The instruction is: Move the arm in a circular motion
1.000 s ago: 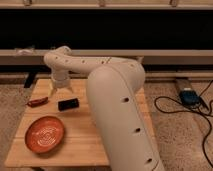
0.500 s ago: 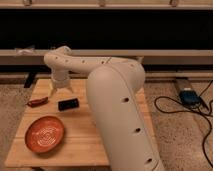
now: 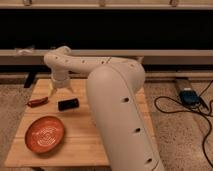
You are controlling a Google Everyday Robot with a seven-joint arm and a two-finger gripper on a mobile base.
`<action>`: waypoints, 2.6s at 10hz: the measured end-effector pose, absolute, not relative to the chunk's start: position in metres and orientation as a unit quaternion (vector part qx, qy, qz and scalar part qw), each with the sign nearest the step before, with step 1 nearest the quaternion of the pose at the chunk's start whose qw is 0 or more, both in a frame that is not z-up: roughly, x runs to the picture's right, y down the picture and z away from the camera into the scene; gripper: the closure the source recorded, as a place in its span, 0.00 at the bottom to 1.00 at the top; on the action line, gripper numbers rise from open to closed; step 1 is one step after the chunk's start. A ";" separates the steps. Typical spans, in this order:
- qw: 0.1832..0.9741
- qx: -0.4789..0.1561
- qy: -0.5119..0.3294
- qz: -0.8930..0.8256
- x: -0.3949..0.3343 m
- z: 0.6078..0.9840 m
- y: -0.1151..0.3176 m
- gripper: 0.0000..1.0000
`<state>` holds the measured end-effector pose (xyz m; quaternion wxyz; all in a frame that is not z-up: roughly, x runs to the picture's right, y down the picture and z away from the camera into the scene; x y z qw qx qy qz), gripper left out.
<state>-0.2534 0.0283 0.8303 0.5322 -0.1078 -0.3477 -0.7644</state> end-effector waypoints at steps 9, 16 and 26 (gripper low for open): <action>0.484 -0.094 -0.331 -0.805 -0.298 0.805 0.013 0.20; 0.376 -0.062 -0.283 -0.880 -0.377 0.699 0.073 0.20; 0.476 -0.139 -0.294 -0.817 -0.186 0.654 0.183 0.20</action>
